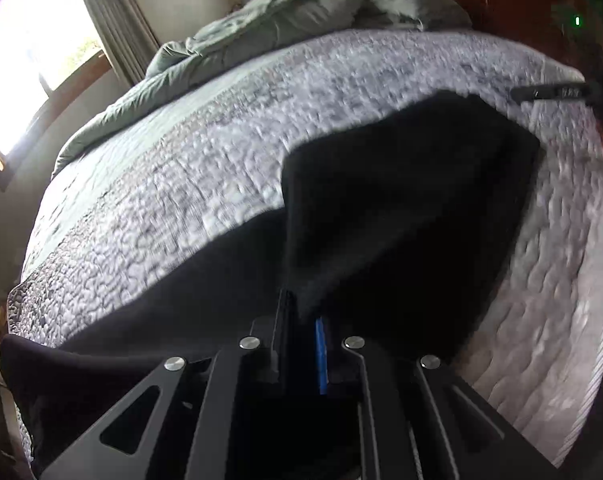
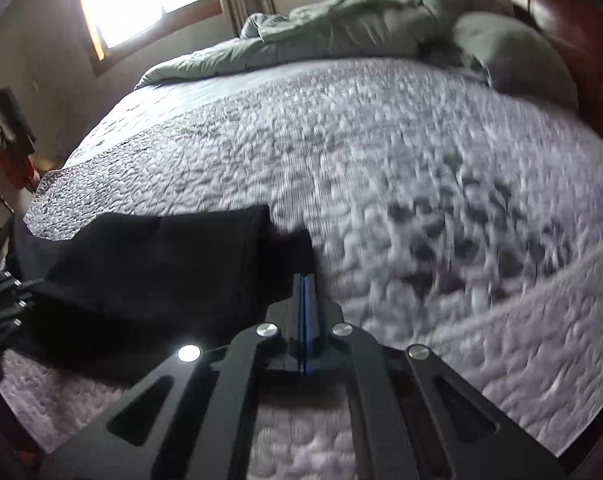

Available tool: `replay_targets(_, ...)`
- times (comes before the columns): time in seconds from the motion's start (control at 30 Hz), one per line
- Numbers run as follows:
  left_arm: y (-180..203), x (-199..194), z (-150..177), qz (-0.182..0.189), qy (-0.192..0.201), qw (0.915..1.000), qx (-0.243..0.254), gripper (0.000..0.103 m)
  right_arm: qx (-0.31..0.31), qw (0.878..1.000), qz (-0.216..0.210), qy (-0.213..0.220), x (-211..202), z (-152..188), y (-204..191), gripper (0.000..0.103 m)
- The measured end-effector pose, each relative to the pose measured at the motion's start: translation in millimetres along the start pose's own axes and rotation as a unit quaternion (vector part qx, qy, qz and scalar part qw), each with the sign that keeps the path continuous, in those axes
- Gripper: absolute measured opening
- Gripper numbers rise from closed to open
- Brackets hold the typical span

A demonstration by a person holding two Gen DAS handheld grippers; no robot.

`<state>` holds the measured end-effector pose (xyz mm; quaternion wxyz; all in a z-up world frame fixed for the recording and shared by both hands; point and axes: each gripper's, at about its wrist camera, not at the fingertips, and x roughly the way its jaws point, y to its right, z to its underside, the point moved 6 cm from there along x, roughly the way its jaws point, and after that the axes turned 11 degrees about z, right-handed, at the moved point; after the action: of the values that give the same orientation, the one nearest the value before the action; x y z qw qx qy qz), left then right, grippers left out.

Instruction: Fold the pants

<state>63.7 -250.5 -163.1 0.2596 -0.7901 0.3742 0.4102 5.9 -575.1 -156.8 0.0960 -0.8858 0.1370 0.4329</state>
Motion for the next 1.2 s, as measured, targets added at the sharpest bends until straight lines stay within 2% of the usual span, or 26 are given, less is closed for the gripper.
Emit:
replay_targets(0.03, 1, 5, 5, -0.002, -0.005, 1.0000, 0.000, 0.010, 0.017, 0.999, -0.022, -0.015, 0, 6, -2, 0.006)
replay_targets(0.07, 2, 12, 11, -0.005, -0.014, 0.9999, 0.000, 0.010, 0.039, 0.998, -0.047, -0.023, -2, 9, -4, 0.011)
replay_targets(0.13, 3, 19, 18, -0.013, -0.021, 0.9997, 0.004, 0.010, 0.078, 0.991, -0.097, -0.056, -1, 15, -12, 0.034)
replay_targets(0.17, 4, 22, 21, -0.018, -0.020, 0.9996, 0.007, 0.011, 0.091, 0.988, -0.110, -0.064, -1, 16, -16, 0.051)
replay_targets(0.23, 4, 24, 23, -0.022, -0.019, 0.9996, 0.005, 0.011, 0.106, 0.983, -0.126, -0.082, 3, 16, -27, 0.058)
replay_targets(0.27, 3, 24, 23, -0.020, -0.016, 0.9997, -0.002, 0.011, 0.109, 0.982, -0.123, -0.091, 5, 15, -30, 0.063)
replay_targets(0.33, 0, 23, 23, -0.015, -0.013, 0.9997, -0.014, 0.012, 0.118, 0.982, -0.096, -0.109, 16, 13, -32, 0.066)
replay_targets(0.37, -1, 23, 22, -0.013, -0.013, 0.9996, -0.021, 0.012, 0.132, 0.979, -0.097, -0.119, 23, 13, -32, 0.068)
replay_targets(0.43, -2, 24, 21, -0.013, -0.014, 0.9994, -0.028, 0.012, 0.164, 0.969, -0.123, -0.136, 36, 12, -36, 0.068)
replay_targets(0.47, -1, 24, 21, -0.013, -0.015, 0.9994, -0.029, 0.012, 0.178, 0.964, -0.134, -0.146, 43, 12, -38, 0.063)
replay_targets(0.53, -3, 22, 21, -0.011, -0.018, 0.9991, -0.038, 0.013, 0.177, 0.966, -0.115, -0.151, 54, 10, -42, 0.047)
replay_targets(0.57, -5, 21, 20, -0.007, -0.019, 0.9988, -0.044, 0.013, 0.173, 0.967, -0.113, -0.150, 56, 8, -44, 0.028)
replay_targets(0.6, -7, 20, 20, -0.004, -0.020, 0.9986, -0.049, 0.013, 0.175, 0.964, -0.127, -0.152, 57, 5, -47, 0.018)
replay_targets(0.67, -12, 16, 16, 0.002, -0.020, 0.9982, -0.056, 0.013, 0.184, 0.961, -0.148, -0.145, 52, 1, -48, 0.017)
replay_targets(0.83, -2, -9, 5, 0.013, 0.004, 0.9982, -0.058, 0.014, 0.163, 0.976, -0.108, -0.093, 13, -11, -39, 0.016)
replay_targets(0.9, 11, -12, 5, 0.021, 0.004, 0.9984, -0.053, 0.014, 0.157, 0.980, -0.073, -0.100, 12, -6, -35, 0.016)
replay_targets(1.0, 31, 4, 14, 0.021, -0.019, 0.9990, -0.034, 0.014, 0.153, 0.978, -0.017, -0.138, 27, 15, -26, 0.016)
replay_targets(1.07, 38, 19, 23, 0.020, -0.034, 0.9985, -0.037, 0.015, 0.155, 0.977, -0.001, -0.146, 32, 28, -22, 0.016)
replay_targets(1.17, 42, 25, 28, 0.002, -0.026, 0.9993, -0.025, 0.015, 0.151, 0.979, 0.014, -0.135, 27, 30, -27, 0.023)
replay_targets(1.2, 42, 25, 29, 0.002, -0.025, 0.9994, -0.026, 0.015, 0.152, 0.979, 0.025, -0.132, 22, 29, -26, 0.033)
